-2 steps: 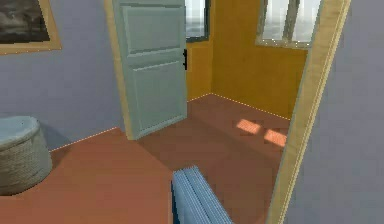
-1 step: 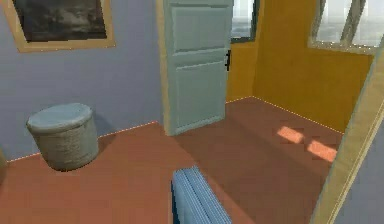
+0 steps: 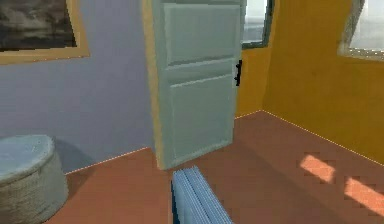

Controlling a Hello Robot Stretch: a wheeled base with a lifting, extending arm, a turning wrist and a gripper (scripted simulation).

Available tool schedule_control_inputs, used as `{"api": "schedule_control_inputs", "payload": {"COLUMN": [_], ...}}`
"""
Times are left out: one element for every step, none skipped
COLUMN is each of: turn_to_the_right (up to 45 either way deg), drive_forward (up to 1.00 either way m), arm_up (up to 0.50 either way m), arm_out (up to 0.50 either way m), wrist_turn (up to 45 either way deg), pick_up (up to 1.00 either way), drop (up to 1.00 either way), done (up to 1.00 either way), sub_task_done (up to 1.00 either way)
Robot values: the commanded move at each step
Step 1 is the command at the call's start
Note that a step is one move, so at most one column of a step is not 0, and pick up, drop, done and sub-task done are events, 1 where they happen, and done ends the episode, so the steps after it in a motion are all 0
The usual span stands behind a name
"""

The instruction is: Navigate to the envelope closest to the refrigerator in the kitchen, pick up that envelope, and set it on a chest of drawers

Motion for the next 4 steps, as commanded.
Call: {"api": "schedule_control_inputs", "payload": {"turn_to_the_right": [18.0, 0.0, 39.0, 0.0], "drive_forward": [0.00, 0.50, 0.00, 1.00], "arm_up": [0.00, 0.00, 0.00, 0.00], "arm_out": [0.00, 0.00, 0.00, 0.00], "wrist_turn": [0.0, 0.0, 0.0, 0.0], "pick_up": [0.00, 0.00, 0.00, 0.00], "drop": [0.00, 0.00, 0.00, 0.00], "done": [0.00, 0.00, 0.00, 0.00], "sub_task_done": [0.00, 0.00, 0.00, 0.00]}}
